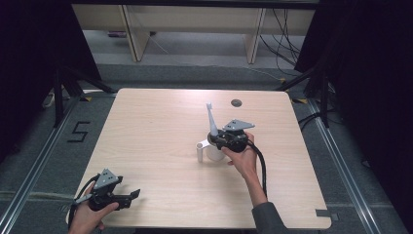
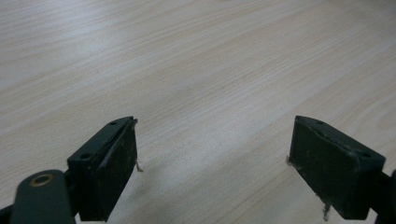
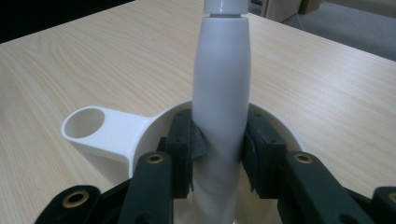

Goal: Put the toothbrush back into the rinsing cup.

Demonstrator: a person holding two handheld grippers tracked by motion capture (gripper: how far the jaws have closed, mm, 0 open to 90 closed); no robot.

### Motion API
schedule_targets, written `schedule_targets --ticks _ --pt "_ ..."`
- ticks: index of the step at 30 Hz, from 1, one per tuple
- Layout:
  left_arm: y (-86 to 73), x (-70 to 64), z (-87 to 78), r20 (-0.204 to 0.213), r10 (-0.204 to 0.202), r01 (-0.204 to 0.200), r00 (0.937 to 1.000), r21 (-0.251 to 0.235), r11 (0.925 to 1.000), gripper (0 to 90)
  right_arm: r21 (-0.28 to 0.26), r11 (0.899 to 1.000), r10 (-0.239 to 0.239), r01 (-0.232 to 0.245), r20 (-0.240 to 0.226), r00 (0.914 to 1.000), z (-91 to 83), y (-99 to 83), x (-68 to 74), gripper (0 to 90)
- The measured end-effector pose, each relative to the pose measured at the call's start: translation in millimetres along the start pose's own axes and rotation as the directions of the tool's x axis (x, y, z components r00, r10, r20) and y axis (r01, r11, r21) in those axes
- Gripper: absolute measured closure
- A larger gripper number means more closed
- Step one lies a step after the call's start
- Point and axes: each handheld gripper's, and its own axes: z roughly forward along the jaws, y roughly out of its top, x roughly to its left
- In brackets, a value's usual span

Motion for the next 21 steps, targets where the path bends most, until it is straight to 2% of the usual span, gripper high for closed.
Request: schedule_targets --ticks 4,6,10,11,12,14,17,19,21 --pt "0.0 -0.1 -0.1 0.003 0.002 -0.002 1.0000 0.000 1.0000 14.8 0.004 1.000 0.002 -0.002 0.004 1.0000 0.1 0.7 -0.2 66.3" --pt "0.0 -0.1 -0.1 0.003 0.001 -0.001 1.0000 0.000 1.0000 14.8 0.010 1.000 0.027 -0.027 0.002 0.9996 0.6 0.7 0.6 66.3" --pt "-0.1 0.0 0.1 0.001 0.001 -0.001 1.0000 -0.001 1.0000 14.7 -0.001 0.999 0.045 -0.045 0.000 0.9990 2.5 0.7 1.0 66.2" --pt "0.0 -0.1 0.1 0.001 0.001 -0.001 1.0000 -0.001 1.0000 14.8 -0.002 0.999 0.036 -0.036 0.004 0.9993 2.4 0.8 0.2 66.2" --pt "0.0 -0.1 -0.1 0.003 0.001 -0.001 1.0000 -0.001 1.0000 14.8 0.005 0.999 0.052 -0.052 -0.005 0.9986 2.1 1.1 0.9 66.1" --pt "-0.1 0.0 0.1 0.003 0.001 -0.001 1.0000 0.001 1.0000 14.8 0.005 0.999 0.036 -0.036 0.008 0.9993 1.0 1.4 -1.3 65.3" --pt "0.0 -0.1 0.0 0.003 0.002 -0.002 1.0000 0.001 1.0000 14.7 -0.009 0.998 0.057 -0.057 0.007 0.9983 1.6 1.4 -0.4 64.3" --pt "0.0 -0.2 0.0 0.003 0.001 -0.001 1.0000 -0.001 1.0000 14.8 -0.006 0.999 0.041 -0.041 0.000 0.9991 1.7 1.8 -2.1 64.6" --pt "-0.1 -0.2 0.1 0.003 0.001 -0.001 1.0000 0.000 1.0000 14.8 -0.006 0.999 0.047 -0.047 -0.002 0.9989 0.7 1.7 -2.2 64.8"
